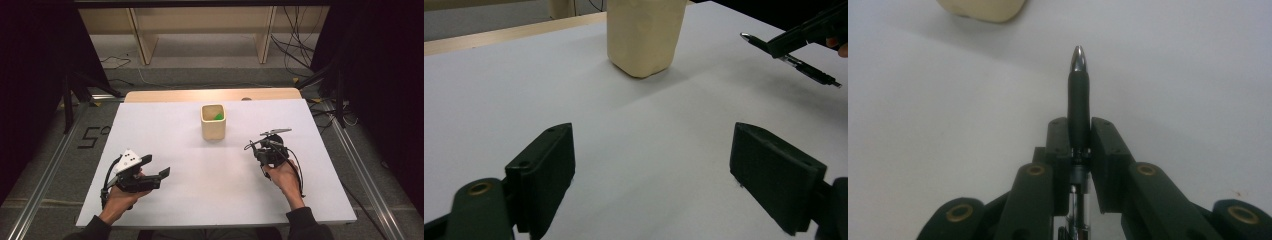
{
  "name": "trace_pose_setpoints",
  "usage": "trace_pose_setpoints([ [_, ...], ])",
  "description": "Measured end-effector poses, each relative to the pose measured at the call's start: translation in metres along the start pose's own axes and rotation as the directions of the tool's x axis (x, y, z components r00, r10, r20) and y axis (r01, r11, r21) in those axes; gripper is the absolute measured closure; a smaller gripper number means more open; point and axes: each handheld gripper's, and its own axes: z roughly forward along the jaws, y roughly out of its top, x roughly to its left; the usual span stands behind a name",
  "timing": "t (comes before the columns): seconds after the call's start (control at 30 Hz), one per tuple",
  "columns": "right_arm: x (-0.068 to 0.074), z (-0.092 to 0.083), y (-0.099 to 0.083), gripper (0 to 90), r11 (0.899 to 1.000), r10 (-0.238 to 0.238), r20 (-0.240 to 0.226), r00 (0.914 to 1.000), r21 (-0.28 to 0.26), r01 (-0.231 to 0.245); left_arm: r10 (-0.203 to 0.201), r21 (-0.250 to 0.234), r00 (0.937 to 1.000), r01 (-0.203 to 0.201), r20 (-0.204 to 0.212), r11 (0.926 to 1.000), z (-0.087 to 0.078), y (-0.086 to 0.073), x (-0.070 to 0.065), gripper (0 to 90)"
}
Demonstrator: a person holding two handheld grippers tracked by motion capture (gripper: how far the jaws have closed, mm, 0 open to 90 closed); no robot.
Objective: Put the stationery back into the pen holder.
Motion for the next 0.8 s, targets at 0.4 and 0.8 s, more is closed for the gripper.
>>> trace_pose_setpoints([
  [0.4,-0.003,-0.011,0.010,80.0,0.996,0.023,-0.058,0.9980,-0.082,-0.028,-0.002,-0.008,1.0000,0.002,-0.004,1.0000,0.000,0.000,0.001,17.7],
  [0.8,-0.002,-0.020,0.023,79.9,0.987,0.024,-0.095,0.9952,-0.155,-0.039,-0.011,-0.011,0.9999,0.011,-0.004,0.9999,-0.001,0.000,0.002,17.7],
])
